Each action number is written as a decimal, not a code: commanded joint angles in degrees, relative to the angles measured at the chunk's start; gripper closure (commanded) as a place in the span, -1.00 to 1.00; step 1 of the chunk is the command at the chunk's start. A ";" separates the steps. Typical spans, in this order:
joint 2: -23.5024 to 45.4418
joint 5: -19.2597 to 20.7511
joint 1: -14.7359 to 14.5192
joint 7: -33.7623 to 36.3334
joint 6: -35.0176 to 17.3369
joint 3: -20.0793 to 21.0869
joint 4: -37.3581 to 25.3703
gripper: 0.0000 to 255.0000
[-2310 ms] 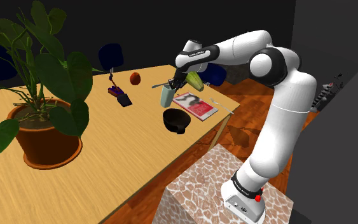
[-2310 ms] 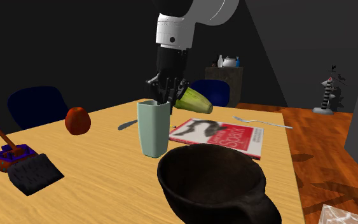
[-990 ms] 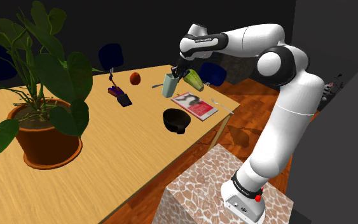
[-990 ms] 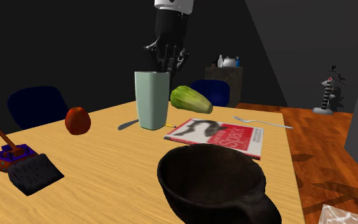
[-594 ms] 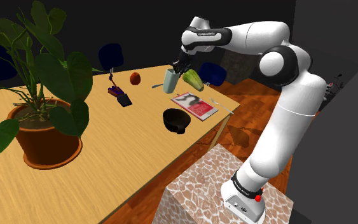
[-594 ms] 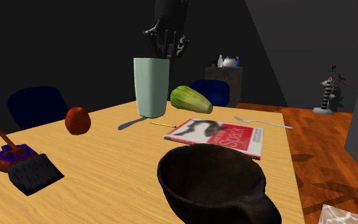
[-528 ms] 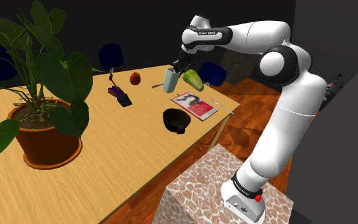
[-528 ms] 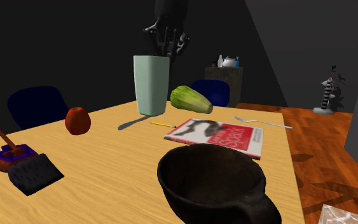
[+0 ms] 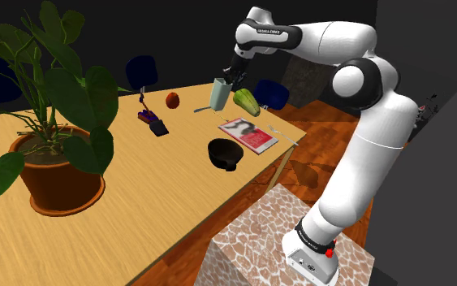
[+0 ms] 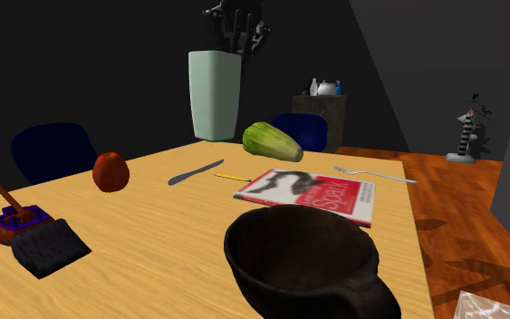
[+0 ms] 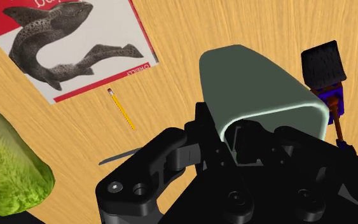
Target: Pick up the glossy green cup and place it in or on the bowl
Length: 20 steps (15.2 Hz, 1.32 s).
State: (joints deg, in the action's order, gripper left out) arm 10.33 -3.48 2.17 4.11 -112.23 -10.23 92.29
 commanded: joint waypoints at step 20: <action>-38.58 5.60 -4.47 12.97 6.18 7.13 32.10 1.00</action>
State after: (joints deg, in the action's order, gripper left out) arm -26.08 2.08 -2.20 16.51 -106.30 -3.53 122.48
